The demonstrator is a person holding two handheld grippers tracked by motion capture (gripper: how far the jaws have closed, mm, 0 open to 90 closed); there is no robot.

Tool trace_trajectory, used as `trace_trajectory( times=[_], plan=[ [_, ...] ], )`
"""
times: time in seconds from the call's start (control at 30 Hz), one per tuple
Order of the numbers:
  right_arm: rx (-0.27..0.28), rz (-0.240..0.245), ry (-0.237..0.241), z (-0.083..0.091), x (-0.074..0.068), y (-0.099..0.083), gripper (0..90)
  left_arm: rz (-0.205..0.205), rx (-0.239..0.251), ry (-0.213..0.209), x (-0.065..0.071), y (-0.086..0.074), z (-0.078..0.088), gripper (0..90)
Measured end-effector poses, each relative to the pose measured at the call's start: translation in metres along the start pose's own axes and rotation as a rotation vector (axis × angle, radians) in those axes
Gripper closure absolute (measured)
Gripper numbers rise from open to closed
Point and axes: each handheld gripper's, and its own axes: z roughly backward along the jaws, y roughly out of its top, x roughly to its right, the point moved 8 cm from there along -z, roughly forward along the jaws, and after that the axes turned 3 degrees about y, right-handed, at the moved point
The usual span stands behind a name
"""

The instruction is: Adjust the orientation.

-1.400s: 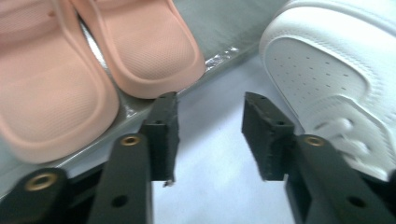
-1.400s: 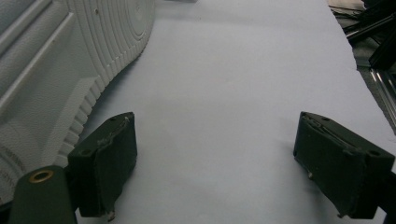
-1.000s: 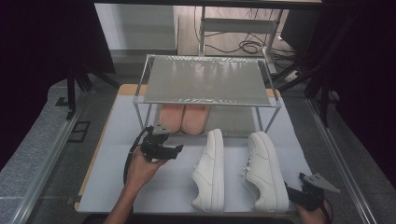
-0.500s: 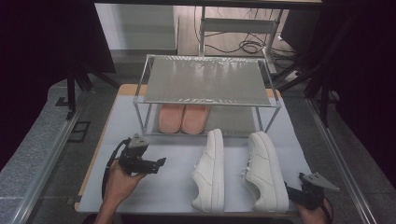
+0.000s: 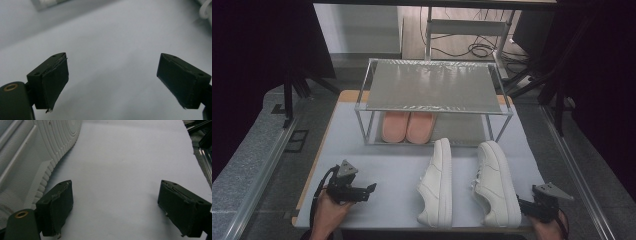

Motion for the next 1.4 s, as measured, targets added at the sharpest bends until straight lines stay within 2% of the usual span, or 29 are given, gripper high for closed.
trace_trajectory(
  times=[0.1,0.33,0.4,0.7,1.03,1.17,1.23,1.4],
  plan=[
    [-0.020,0.007,0.007,0.001,-0.001,0.001,13.0,0.007,-0.012,0.019,-0.004,-0.013,-0.004,10.5],
    [-0.054,0.015,0.020,0.003,-0.001,0.003,12.8,0.003,-0.036,0.046,-0.007,-0.027,-0.014,10.5],
    [-0.051,0.005,0.035,0.006,-0.002,0.007,12.8,0.002,-0.021,0.053,-0.007,-0.028,-0.015,10.3],
    [-0.065,0.005,0.067,0.019,-0.006,0.024,12.7,0.002,-0.012,0.057,-0.007,-0.028,-0.015,10.4],
    [-0.082,0.055,0.104,0.038,-0.016,0.055,13.2,0.005,-0.005,0.060,-0.007,-0.029,-0.015,11.1],
    [-0.076,0.058,0.121,0.043,-0.019,0.061,13.6,0.005,-0.004,0.062,-0.007,-0.029,-0.015,11.3],
    [-0.068,0.068,0.121,0.047,-0.021,0.066,16.0,0.005,-0.003,0.062,-0.007,-0.029,-0.015,11.4],
    [-0.047,0.068,0.164,0.055,-0.031,0.079,30.4,0.004,-0.003,0.063,-0.007,-0.029,-0.015,11.5]
  ],
)
